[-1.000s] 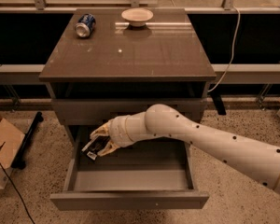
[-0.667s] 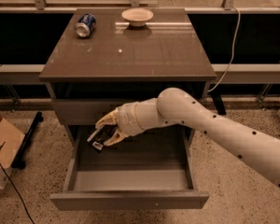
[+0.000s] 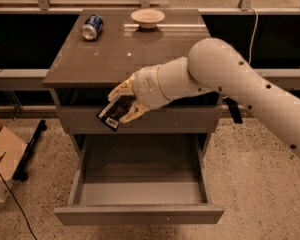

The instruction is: Pick rxbar chocolate from middle drawer and place on counter

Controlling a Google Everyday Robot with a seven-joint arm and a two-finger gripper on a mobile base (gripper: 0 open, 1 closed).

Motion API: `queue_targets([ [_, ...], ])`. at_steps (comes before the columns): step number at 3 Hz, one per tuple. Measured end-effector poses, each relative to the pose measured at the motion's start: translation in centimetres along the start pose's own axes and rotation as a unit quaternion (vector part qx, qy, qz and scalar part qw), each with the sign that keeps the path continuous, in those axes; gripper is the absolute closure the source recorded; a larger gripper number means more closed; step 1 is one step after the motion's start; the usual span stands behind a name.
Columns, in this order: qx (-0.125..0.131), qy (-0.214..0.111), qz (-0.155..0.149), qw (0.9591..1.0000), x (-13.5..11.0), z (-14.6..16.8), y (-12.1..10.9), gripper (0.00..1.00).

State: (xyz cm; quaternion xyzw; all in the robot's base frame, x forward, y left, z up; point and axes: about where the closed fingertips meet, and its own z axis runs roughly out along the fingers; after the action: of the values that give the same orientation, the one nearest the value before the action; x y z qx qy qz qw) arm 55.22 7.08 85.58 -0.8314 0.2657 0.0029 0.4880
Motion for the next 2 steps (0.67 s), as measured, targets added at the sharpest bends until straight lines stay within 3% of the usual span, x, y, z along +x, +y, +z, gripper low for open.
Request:
queue_targets([
  [2,0.026,0.049,0.0,0.9984,2.9,-5.1,-9.6,1.0],
])
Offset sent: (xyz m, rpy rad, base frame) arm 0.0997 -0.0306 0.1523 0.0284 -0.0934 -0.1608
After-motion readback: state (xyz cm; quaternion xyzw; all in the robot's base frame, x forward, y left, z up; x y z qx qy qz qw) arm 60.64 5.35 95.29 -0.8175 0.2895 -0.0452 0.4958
